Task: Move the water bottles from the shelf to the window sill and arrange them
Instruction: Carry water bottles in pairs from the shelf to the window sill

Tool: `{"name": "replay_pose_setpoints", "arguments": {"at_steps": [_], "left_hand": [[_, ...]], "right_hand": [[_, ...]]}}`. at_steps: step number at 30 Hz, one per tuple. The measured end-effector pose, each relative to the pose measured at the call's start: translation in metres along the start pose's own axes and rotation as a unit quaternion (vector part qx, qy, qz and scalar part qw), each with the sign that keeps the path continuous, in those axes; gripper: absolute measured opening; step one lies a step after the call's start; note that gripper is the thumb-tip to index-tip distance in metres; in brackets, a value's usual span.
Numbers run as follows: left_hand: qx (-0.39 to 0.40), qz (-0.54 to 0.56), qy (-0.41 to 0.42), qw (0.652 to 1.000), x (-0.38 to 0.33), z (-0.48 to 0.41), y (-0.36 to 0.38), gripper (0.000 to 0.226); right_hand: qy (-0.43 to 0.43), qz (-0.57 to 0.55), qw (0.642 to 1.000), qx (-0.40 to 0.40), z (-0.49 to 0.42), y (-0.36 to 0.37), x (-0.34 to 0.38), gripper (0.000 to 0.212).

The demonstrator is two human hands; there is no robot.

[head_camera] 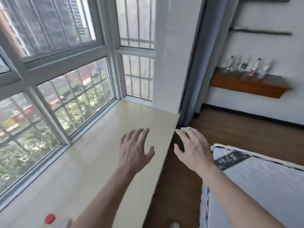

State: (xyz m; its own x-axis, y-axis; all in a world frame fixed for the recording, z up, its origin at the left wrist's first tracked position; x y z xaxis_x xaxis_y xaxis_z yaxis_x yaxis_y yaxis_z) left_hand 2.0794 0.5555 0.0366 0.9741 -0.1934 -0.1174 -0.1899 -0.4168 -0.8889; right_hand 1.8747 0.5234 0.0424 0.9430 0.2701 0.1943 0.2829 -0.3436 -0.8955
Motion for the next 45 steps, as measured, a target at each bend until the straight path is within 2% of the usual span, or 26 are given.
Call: {"name": "replay_pose_setpoints", "arguments": {"at_steps": [4,11,22,28,45], "left_hand": [[0.015,0.023,0.069,0.997,-0.056,-0.034,0.027,0.065],[0.027,0.049,0.140,0.989,-0.116,-0.092,0.078,0.063],[0.047,0.050,0.177,0.982,-0.199,-0.261,0.182,0.060],[0.022,0.060,0.176,0.982,-0.238,-0.342,0.218,0.058],[0.067,0.047,0.207,0.975,-0.277,-0.516,0.324,0.062]], "right_hand": [[0.071,0.012,0.997,-0.028,0.012,-0.017,-0.070,0.048],[0.128,0.038,0.990,-0.034,0.005,-0.011,-0.153,0.047],[0.150,0.027,0.987,-0.043,-0.116,0.031,-0.302,0.044],[0.158,0.020,0.987,-0.023,-0.183,0.046,-0.374,0.045],[0.194,0.019,0.980,-0.031,-0.325,0.100,-0.491,0.043]]}}
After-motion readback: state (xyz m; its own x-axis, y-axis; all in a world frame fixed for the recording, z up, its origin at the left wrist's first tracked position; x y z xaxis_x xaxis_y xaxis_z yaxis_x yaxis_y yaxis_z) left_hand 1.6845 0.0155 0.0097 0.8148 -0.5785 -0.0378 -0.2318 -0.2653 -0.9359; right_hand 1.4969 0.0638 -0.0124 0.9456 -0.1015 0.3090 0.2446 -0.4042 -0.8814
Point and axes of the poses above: each hand's wrist, its own z-axis away from the middle knuckle, its own y-axis out of the palm, x = y × z, the point moved 6 cm from there along -z, towards the middle knuckle, and after that the axes turned 8 degrees about y, right-handed, at the moved point
